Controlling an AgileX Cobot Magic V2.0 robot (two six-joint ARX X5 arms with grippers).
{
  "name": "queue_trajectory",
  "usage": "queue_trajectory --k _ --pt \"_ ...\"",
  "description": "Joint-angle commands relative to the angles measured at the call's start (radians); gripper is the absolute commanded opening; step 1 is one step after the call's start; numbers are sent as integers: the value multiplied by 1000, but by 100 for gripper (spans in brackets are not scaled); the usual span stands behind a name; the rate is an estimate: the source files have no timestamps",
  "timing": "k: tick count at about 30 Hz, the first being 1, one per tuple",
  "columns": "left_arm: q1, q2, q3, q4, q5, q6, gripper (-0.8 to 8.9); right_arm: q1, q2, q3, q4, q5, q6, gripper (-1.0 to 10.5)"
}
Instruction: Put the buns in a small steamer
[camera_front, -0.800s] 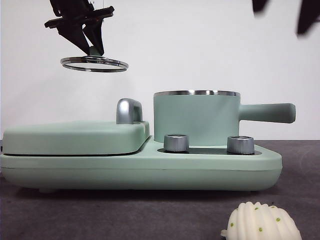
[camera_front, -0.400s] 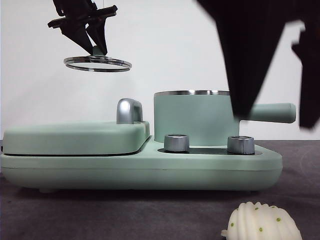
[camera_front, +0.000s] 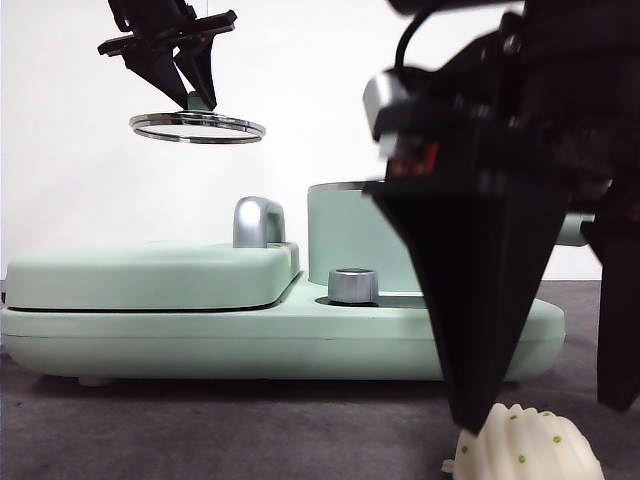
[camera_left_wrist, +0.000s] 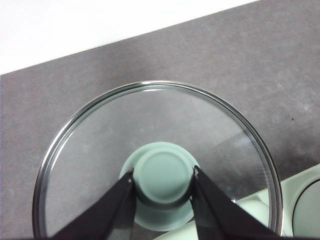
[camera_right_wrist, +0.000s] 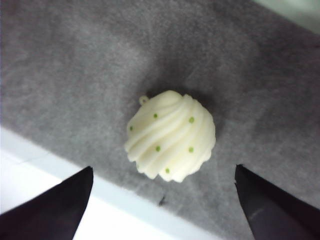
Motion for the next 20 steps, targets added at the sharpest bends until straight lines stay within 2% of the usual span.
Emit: queue_trajectory --k 1,7,16,20 --pt "-5 11 42 26 4 -5 56 11 40 3 19 0 7 452" --pt "-5 11 42 26 4 -5 56 11 108 3 62 -3 -19 445" --pt "-5 11 42 25 4 -5 56 10 145 3 78 -2 -27 223" --pt "-5 11 42 25 4 -5 56 10 144 6 76 1 -27 198"
